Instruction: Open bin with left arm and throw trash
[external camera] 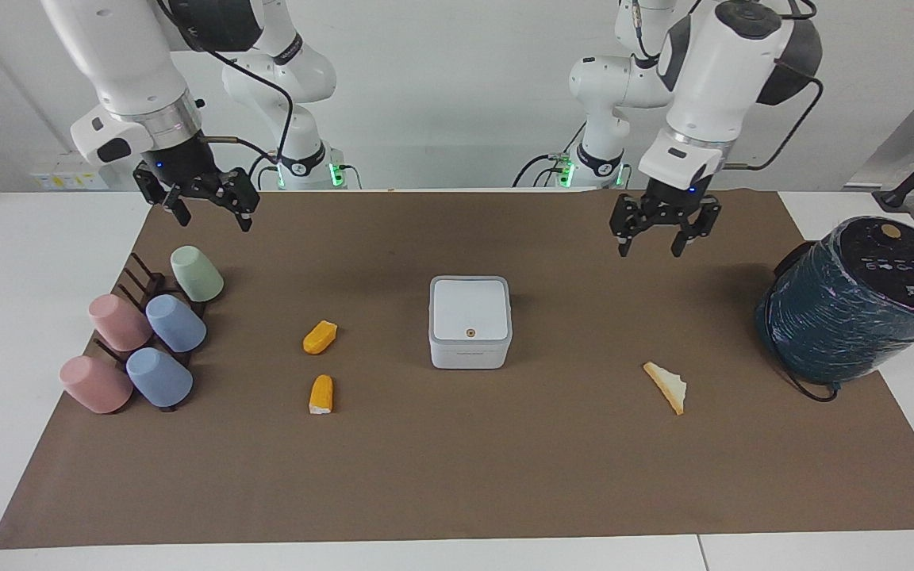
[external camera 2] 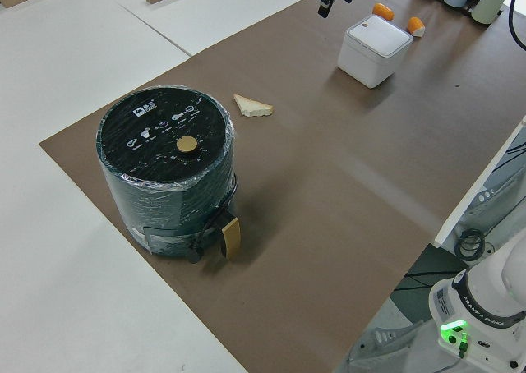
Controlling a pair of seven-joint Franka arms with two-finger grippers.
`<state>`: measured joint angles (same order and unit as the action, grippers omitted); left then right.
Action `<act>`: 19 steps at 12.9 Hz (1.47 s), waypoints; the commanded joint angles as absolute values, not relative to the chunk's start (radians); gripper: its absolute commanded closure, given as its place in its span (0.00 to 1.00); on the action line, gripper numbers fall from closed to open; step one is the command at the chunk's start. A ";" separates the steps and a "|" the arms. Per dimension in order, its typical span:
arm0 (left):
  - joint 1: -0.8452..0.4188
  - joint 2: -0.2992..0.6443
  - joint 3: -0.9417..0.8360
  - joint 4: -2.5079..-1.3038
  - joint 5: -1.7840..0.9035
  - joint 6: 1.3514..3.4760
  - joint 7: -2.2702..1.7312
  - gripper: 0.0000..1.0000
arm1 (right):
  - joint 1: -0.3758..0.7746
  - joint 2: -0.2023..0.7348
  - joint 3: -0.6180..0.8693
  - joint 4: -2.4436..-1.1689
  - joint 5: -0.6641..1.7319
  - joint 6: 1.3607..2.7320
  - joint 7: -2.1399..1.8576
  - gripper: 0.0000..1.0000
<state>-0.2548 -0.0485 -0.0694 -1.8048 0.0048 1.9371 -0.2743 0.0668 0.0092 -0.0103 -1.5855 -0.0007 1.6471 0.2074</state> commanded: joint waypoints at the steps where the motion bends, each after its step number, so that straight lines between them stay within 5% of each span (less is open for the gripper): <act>1: -0.304 -0.098 -0.054 -1.878 -0.041 2.014 -0.362 0.55 | 0.083 0.034 -0.008 -1.614 -0.009 1.733 0.179 0.00; 4: -0.385 -0.084 -0.054 -1.939 -0.051 2.171 -0.550 0.76 | 0.087 0.077 -0.008 -1.614 -0.005 1.804 0.189 0.00; 12: -0.534 0.107 -0.054 -1.963 -0.051 2.552 -0.886 0.79 | 0.137 0.221 -0.008 -1.708 0.005 2.112 0.186 0.00; 19: -0.552 0.169 -0.054 -1.959 -0.051 2.672 -0.948 0.79 | 0.175 0.374 -0.008 -1.778 0.003 2.371 0.193 0.00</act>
<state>-0.5326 0.1509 -0.0704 -1.9560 -0.0392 2.6334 -0.9344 0.1739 0.3494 -0.0073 -1.7755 -0.0010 2.3294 0.2062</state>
